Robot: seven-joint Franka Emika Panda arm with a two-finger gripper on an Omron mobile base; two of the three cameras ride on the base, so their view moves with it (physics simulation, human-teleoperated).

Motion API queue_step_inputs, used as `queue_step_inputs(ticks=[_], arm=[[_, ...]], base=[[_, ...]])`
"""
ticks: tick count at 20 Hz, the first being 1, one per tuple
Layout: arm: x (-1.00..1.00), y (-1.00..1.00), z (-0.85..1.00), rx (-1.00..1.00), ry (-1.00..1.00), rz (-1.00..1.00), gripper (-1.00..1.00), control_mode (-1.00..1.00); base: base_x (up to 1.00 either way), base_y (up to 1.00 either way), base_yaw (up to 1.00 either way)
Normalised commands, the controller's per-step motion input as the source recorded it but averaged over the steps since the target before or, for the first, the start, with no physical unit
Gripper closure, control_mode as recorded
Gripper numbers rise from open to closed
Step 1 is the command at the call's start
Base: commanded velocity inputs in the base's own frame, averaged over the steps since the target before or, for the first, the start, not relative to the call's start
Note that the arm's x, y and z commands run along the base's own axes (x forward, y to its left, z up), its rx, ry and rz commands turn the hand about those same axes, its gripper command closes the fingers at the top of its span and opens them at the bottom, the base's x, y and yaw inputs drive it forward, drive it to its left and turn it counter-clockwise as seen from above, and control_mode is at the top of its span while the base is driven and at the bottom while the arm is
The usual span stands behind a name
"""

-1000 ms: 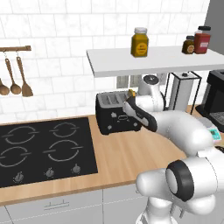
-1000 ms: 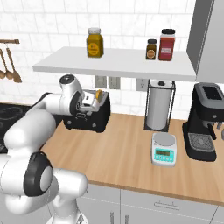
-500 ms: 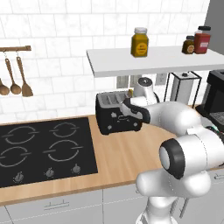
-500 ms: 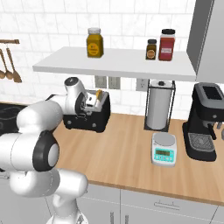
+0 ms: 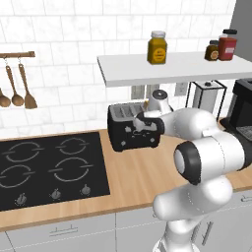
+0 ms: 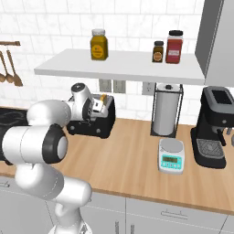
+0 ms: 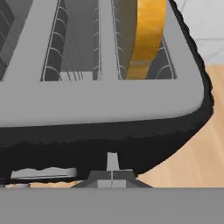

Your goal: Start the toaster. Once the lever pops up, take the bread to the plate on the dining counter.

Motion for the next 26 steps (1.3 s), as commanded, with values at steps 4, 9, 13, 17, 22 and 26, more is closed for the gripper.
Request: queue_step_inputs(ticks=[4, 9, 13, 17, 22, 26], arm=[[0.0, 0.0, -0.18, 0.0, -0.01, 0.0, 1.0, -1.0], [0.0, 0.0, -0.29, 0.0, 0.0, 0.0, 1.0, -1.0], [0.0, 0.0, -0.38, 0.0, 0.0, -0.02, 1.0, -1.0], [0.0, 0.0, -0.46, 0.0, 0.0, -0.02, 1.0, -1.0], [0.0, 0.0, -0.51, 0.0, 0.0, -0.02, 1.0, -1.0], [-0.27, -0.09, -0.18, 0.0, -0.06, -0.03, 1.0, -1.0]], base=[[0.0, 0.0, 0.0], [0.0, 0.0, 0.0], [0.0, 0.0, 0.0], [0.0, 0.0, 0.0], [0.0, 0.0, 0.0], [0.0, 0.0, 0.0]])
